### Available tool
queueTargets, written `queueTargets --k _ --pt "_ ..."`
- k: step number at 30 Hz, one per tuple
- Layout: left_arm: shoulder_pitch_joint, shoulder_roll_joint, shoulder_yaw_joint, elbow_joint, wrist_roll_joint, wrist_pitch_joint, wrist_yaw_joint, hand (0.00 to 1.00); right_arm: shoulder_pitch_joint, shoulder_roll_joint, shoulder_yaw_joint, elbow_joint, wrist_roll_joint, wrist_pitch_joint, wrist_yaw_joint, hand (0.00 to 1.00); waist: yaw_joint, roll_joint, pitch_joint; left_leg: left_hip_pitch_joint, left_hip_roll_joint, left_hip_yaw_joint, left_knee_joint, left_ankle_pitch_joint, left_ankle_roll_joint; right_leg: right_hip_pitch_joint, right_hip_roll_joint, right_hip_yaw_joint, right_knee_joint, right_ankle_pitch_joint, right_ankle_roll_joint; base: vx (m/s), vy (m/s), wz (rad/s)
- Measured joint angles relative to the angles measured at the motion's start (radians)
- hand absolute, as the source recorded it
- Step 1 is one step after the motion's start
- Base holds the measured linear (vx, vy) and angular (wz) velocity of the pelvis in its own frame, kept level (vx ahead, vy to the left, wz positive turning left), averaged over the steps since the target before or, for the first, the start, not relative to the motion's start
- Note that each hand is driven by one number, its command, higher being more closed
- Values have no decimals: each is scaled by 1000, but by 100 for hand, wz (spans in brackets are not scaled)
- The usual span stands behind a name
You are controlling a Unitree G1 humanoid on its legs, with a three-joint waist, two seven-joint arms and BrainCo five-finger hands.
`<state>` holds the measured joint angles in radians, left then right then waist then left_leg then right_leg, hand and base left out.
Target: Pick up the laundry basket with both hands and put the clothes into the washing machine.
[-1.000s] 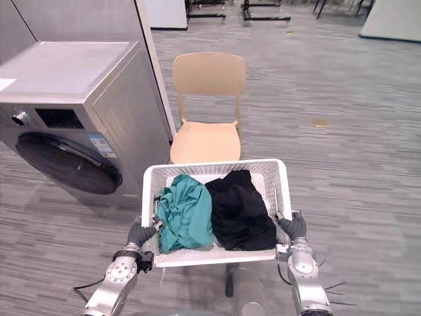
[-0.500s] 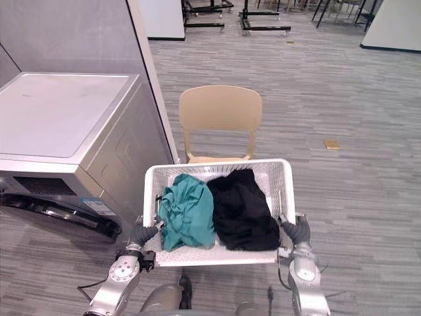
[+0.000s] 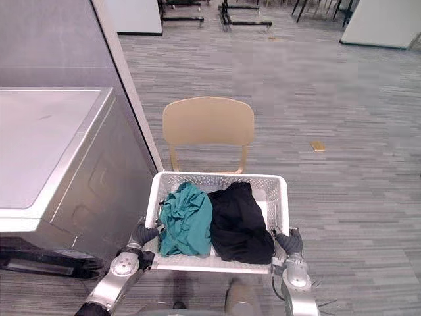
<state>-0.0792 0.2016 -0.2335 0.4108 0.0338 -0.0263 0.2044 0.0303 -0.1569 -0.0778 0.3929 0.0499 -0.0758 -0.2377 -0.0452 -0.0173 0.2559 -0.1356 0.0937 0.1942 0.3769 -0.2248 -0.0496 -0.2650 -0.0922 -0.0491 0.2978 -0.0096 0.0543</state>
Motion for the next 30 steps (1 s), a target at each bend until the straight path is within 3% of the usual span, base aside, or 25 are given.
queueTargets --k 2,5,10,11,12,15,21,30 --pt "-141 5 10 53 -1 -1 24 100 -111 -18 0 38 26 -10 -25 100 0 -8 89 -123 24 -7 113 -13 0 -84 9 -13 28 16 -8 -182 -53 12" --pt "-311 13 37 139 -5 -1 50 100 -289 -43 1 124 63 -11 -48 100 3 -12 163 -280 46 -31 212 -44 19 -207 18 -27 71 29 -6 -208 5 9" --pt "-461 12 143 204 -5 -1 98 100 -449 -35 18 144 85 -11 -77 100 33 -5 197 -430 68 -31 309 -79 29 -352 22 -32 149 30 -6 -160 7 -3" --pt "-493 12 164 204 -4 -1 106 0 -481 -35 19 143 86 -11 -88 100 39 -1 199 -456 73 -34 327 -81 32 -372 22 -33 161 30 -6 -122 -24 1" --pt "-509 12 175 204 -1 -1 110 0 -496 -34 18 140 86 -11 -92 0 41 4 202 -467 76 -38 336 -83 34 -377 23 -36 163 30 -7 -112 -21 4" --pt "-574 10 239 204 19 0 139 0 -546 -19 15 90 89 -11 -121 0 59 6 204 -518 82 -47 357 -83 34 -420 25 -44 173 38 -18 -108 -31 3" --pt "-582 -4 287 176 27 -1 173 0 -580 15 -6 28 99 -18 -164 0 62 6 204 -544 85 -53 360 -83 33 -437 21 -58 174 39 -20 -27 -12 5" --pt "-609 -81 344 137 23 22 234 0 -581 118 -38 -82 129 -72 -171 0 65 5 234 -525 84 -49 364 -81 32 -420 15 -64 186 34 -22 47 9 1"
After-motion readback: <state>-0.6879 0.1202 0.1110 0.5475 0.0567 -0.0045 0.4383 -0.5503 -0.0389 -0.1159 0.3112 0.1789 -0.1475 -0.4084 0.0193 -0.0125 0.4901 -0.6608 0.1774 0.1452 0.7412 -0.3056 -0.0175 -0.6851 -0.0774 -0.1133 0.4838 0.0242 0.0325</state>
